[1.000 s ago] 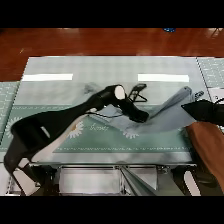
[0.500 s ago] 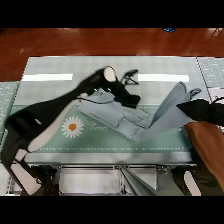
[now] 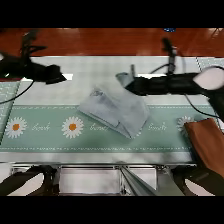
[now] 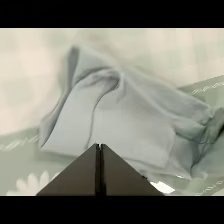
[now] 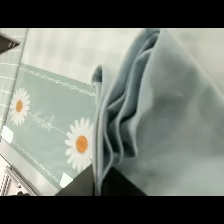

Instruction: Fold the shirts.

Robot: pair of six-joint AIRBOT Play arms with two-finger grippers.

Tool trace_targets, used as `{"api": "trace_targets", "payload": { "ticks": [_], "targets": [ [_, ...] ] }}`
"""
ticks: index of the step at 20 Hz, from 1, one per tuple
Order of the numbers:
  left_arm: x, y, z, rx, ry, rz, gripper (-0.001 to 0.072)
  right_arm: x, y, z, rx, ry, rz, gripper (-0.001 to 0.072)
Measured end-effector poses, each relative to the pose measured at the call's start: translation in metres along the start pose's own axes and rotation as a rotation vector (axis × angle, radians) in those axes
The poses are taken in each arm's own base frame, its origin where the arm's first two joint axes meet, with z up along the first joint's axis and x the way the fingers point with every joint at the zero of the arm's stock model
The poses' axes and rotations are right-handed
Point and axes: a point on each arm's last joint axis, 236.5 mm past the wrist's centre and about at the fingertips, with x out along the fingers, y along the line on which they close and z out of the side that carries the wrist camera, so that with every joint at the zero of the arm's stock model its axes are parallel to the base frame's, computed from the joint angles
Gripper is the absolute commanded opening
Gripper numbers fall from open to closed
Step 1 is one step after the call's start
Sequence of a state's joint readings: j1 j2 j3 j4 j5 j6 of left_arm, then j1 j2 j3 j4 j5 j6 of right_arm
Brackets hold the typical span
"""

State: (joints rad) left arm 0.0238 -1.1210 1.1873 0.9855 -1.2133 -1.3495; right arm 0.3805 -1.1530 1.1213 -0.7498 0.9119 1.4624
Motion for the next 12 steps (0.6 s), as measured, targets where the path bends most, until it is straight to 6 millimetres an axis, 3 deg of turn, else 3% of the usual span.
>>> {"api": "trace_targets", "payload": {
  "ticks": [2,5,6,7,8,10,12],
  "targets": [
    [-0.018,0.019,-0.025,-0.043,-0.046,0.044,0.0016,0.049,0.007,0.007,-0.004,0.039,0.016,0.003],
    [-0.019,0.03,-0.065,-0.095,-0.063,0.057,0.0016,0.114,0.001,0.003,0.021,0.097,0.012,0.003],
    [-0.015,0.034,-0.075,-0.115,-0.068,0.06,0.0016,0.133,-0.003,0.0,0.032,0.115,0.007,0.0098],
    [-0.01,0.037,-0.084,-0.136,-0.066,0.054,0.0016,0.149,-0.008,-0.005,0.05,0.134,0.004,0.0313],
    [-0.005,0.039,-0.092,-0.156,-0.07,0.048,0.0016,0.162,-0.011,-0.009,0.068,0.147,0.006,0.0419],
    [0.005,0.045,-0.102,-0.19,-0.077,0.045,0.0016,0.177,-0.013,-0.019,0.098,0.182,0.017,0.0414],
    [0.011,0.05,-0.104,-0.214,-0.095,0.046,0.0016,0.174,-0.014,-0.02,0.115,0.211,0.033,0.0414]
  ]
}}
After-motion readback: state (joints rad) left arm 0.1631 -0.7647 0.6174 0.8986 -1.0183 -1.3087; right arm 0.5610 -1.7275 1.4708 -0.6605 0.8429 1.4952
